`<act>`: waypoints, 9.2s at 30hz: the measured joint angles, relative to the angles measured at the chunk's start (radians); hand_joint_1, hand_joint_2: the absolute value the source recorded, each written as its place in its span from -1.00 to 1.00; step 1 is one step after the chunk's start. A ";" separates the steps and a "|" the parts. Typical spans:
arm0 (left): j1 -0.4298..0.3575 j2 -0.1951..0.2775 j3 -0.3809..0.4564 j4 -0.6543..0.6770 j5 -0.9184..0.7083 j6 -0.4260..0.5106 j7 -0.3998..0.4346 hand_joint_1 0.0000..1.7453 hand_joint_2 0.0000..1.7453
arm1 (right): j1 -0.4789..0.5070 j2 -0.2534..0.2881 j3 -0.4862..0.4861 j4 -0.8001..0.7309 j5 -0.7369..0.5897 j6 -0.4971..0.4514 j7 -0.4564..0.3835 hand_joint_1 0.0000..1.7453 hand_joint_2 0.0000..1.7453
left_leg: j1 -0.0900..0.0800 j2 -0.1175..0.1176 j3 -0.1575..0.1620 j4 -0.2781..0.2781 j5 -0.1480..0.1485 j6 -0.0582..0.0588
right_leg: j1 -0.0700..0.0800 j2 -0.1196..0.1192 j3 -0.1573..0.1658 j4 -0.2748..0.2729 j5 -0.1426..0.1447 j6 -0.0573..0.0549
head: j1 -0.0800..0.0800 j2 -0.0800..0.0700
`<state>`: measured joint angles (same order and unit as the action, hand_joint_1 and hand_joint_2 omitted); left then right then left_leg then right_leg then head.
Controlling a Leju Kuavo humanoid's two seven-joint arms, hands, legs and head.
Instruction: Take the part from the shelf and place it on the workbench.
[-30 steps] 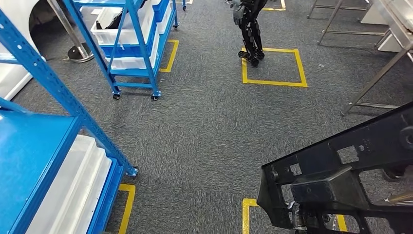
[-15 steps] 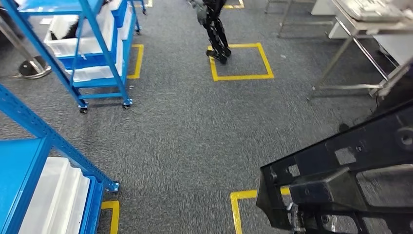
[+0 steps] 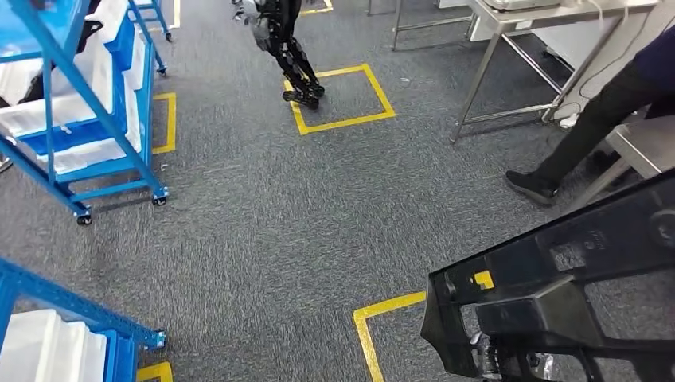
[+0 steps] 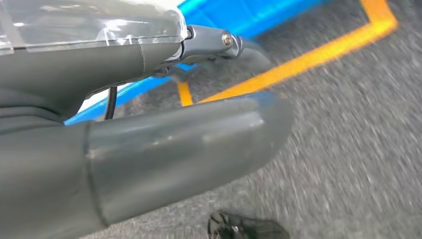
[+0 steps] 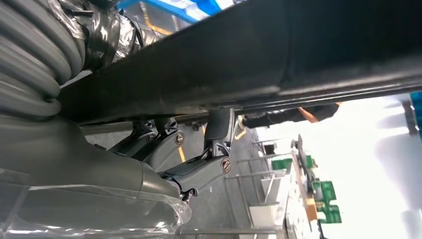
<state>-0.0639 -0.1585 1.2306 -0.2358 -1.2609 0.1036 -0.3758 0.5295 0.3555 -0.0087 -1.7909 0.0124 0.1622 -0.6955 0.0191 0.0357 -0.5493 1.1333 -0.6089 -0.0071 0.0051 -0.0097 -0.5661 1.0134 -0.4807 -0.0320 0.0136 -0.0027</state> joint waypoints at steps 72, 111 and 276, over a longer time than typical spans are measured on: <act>0.006 0.006 0.020 0.002 0.001 -0.021 0.003 -1.00 -1.00 | -0.023 0.000 0.007 0.019 0.041 0.019 0.005 1.00 1.00 | 0.007 -0.096 -0.001 -0.077 0.076 0.009 | -0.012 0.136 -0.030 0.048 -0.011 0.036 | 0.009 0.000; 0.005 0.007 0.022 0.002 0.001 -0.021 -0.007 -1.00 -1.00 | -0.027 -0.006 0.061 0.041 0.073 -0.079 0.015 1.00 1.00 | 0.005 -0.031 0.007 -0.097 0.087 0.039 | -0.017 0.015 -0.148 0.300 -0.116 0.066 | 0.010 0.000; -0.036 0.049 -0.131 0.017 -0.139 -0.104 0.079 -1.00 -1.00 | -0.689 -0.419 0.422 0.436 1.264 -0.410 0.833 1.00 1.00 | 0.000 -0.043 -0.018 0.047 0.028 0.002 | -0.008 0.016 -0.018 -0.006 0.033 -0.008 | 0.007 0.000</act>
<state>-0.0995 -0.1098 1.0998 -0.2191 -1.3997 -0.0006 -0.2970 -0.1595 -0.0637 0.4135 -1.3553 1.2768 -0.2481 0.1379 0.0188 -0.0072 -0.5674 1.1799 -0.5808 -0.0053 -0.0027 0.0067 -0.5838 1.0076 -0.4480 -0.0398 0.0211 -0.0027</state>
